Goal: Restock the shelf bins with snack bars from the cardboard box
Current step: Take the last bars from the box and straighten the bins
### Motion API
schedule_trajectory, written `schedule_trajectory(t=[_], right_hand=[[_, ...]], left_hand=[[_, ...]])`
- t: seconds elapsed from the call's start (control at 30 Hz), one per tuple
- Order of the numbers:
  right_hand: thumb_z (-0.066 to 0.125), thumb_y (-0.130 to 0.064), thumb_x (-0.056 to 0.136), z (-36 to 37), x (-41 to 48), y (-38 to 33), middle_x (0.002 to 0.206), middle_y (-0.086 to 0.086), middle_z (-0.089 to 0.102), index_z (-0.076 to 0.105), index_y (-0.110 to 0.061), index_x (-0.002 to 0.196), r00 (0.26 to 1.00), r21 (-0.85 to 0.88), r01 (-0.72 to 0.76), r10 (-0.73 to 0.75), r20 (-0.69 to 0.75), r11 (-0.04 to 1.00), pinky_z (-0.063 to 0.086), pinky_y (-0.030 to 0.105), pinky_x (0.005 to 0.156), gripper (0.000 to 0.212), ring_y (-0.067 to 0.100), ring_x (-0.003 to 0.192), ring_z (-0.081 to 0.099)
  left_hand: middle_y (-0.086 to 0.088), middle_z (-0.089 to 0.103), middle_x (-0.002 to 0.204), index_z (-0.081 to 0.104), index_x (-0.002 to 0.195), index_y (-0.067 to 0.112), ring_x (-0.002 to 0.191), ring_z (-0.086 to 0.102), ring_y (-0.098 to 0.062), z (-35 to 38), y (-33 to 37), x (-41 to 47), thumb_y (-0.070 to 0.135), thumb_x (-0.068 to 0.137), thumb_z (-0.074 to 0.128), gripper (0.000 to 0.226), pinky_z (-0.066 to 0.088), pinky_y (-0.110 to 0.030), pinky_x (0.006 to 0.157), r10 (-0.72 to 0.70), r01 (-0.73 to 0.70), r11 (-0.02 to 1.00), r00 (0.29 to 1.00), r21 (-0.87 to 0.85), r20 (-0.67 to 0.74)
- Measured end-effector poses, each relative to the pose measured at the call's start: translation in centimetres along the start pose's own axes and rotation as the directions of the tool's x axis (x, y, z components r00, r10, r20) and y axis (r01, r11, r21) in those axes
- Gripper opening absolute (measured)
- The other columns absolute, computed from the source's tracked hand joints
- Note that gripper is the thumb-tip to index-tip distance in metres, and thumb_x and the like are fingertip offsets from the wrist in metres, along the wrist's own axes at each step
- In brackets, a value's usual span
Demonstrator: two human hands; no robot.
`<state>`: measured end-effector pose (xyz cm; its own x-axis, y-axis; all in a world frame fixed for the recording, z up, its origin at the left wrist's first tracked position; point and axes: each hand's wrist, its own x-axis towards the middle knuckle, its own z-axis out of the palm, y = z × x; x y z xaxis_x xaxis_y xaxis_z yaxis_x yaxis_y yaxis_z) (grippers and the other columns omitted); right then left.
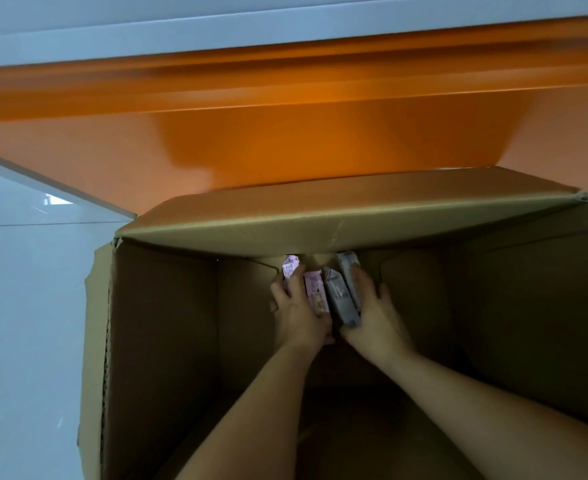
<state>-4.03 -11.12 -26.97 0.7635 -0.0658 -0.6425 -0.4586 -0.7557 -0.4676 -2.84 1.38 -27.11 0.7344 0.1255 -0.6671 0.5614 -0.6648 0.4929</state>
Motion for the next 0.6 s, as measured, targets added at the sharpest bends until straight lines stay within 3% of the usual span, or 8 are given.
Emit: schedule_trajectory(t=[0.1, 0.2, 0.3, 0.4, 0.5, 0.6], right_hand=[[0.071, -0.026, 0.080, -0.7, -0.3, 1.1, 0.144, 0.004, 0.032, 0.017, -0.031, 0.149, 0.988, -0.072, -0.042, 0.030, -0.154, 0.997, 0.048, 0.033, 0.085, 0.088, 0.027, 0.120, 0.051], [0.066, -0.036, 0.083, -1.5, -0.2, 2.0, 0.145, 0.000, 0.037, 0.017, -0.027, 0.149, 0.964, -0.241, -0.064, -0.002, -0.266, 0.969, 0.042, 0.037, 0.095, 0.084, 0.025, 0.128, 0.039], [0.067, -0.041, 0.081, -1.8, 0.6, 2.0, 0.142, 0.001, 0.040, 0.018, -0.026, 0.149, 0.969, -0.361, -0.028, -0.063, -0.240, 0.932, 0.036, 0.038, 0.099, 0.085, 0.026, 0.130, 0.035], [0.068, -0.034, 0.081, -1.8, 1.3, 1.8, 0.139, 0.003, 0.041, 0.026, -0.025, 0.146, 0.979, -0.342, -0.009, -0.060, -0.193, 0.940, 0.038, 0.036, 0.097, 0.077, 0.026, 0.128, 0.036], [0.067, -0.033, 0.080, -2.4, 1.6, 2.0, 0.137, 0.002, 0.042, 0.036, -0.025, 0.140, 0.985, -0.307, -0.012, -0.041, -0.166, 0.952, 0.036, 0.035, 0.099, 0.068, 0.025, 0.127, 0.037], [0.068, -0.032, 0.078, -3.3, 1.4, 2.3, 0.136, 0.004, 0.042, 0.037, -0.024, 0.140, 0.989, -0.222, -0.011, -0.023, -0.149, 0.975, 0.037, 0.035, 0.099, 0.070, 0.027, 0.127, 0.035]], left_hand=[[0.000, 0.015, 0.149, 0.024, 0.147, 0.033, 0.138, 0.019, -0.025, 0.0, -0.9, 0.0, 0.008, 0.082, 0.067, 0.082, 0.031, -0.034, 0.108, 0.112, -0.117, 0.990, 0.992, -0.076, -0.061], [0.002, 0.018, 0.148, 0.026, 0.147, 0.034, 0.138, 0.020, -0.023, 0.0, -1.3, -0.2, 0.019, 0.081, 0.072, 0.081, 0.031, -0.033, 0.107, 0.165, -0.172, 0.983, 0.982, -0.071, -0.096], [-0.003, 0.016, 0.144, 0.015, 0.149, 0.037, 0.136, 0.020, -0.027, 0.2, -0.8, -0.1, 0.031, 0.075, 0.079, 0.098, 0.036, -0.037, 0.104, 0.100, -0.098, 0.991, 0.995, 0.086, -0.027], [-0.008, 0.013, 0.144, 0.003, 0.150, 0.037, 0.134, 0.021, -0.030, 0.3, -0.1, 0.0, 0.022, 0.078, 0.075, 0.102, 0.037, -0.038, 0.103, 0.047, -0.045, 0.977, 0.999, 0.208, -0.005], [-0.008, 0.017, 0.142, 0.004, 0.148, 0.037, 0.131, 0.027, -0.033, 0.0, -0.1, 0.4, 0.015, 0.078, 0.069, 0.098, 0.037, -0.038, 0.101, 0.037, -0.031, 0.986, 0.999, 0.166, -0.028], [-0.002, 0.019, 0.142, 0.007, 0.143, 0.047, 0.130, 0.031, -0.034, -0.5, -0.3, 0.4, 0.015, 0.076, 0.070, 0.098, 0.042, -0.044, 0.102, -0.009, 0.009, 1.000, 1.000, 0.000, 0.010]])
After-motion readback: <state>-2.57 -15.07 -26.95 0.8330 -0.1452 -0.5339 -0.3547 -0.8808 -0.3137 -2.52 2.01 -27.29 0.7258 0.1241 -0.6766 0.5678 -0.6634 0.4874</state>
